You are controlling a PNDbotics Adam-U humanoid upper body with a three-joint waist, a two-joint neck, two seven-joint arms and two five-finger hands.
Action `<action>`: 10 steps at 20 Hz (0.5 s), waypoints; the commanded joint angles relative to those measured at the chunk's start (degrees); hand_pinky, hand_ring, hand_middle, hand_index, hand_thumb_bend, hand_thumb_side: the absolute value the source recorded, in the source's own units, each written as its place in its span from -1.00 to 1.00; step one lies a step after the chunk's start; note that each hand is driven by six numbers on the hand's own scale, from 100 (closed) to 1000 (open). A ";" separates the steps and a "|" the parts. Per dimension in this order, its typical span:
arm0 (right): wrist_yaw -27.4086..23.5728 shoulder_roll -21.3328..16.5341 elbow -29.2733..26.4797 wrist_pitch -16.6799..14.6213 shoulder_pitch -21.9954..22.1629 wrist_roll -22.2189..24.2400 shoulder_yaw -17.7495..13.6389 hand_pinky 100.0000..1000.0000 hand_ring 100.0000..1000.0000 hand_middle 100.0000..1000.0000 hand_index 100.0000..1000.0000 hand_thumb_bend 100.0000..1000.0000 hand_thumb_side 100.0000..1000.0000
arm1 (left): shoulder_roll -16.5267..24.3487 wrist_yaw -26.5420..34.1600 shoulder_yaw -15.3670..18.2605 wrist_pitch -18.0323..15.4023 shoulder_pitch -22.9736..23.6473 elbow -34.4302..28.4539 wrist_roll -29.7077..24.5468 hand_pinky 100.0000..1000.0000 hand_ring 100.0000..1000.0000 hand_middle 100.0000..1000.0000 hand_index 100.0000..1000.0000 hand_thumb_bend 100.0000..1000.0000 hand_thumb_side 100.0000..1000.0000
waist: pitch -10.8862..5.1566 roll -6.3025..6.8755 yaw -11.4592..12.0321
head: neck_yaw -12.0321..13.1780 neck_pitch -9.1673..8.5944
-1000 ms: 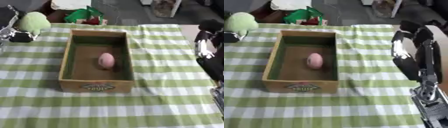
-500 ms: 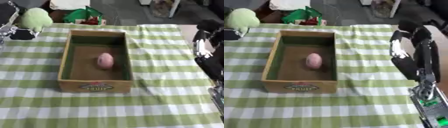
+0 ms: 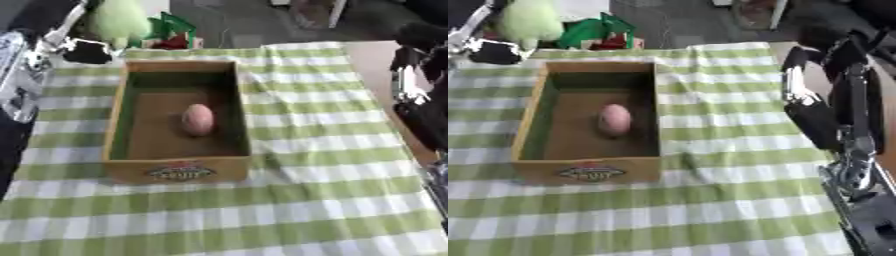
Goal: Pick up objects on the table and place them in the box.
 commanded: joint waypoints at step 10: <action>0.06 -1.26 -0.79 0.19 0.72 -0.74 -1.06 0.46 0.52 0.40 0.54 -1.00 -0.17 | -11.96 -9.01 -4.72 -6.09 2.07 5.08 -5.45 -0.81 -0.36 -0.55 -0.34 -1.00 -0.51 | -1.93 0.07 1.29 | -1.54 0.19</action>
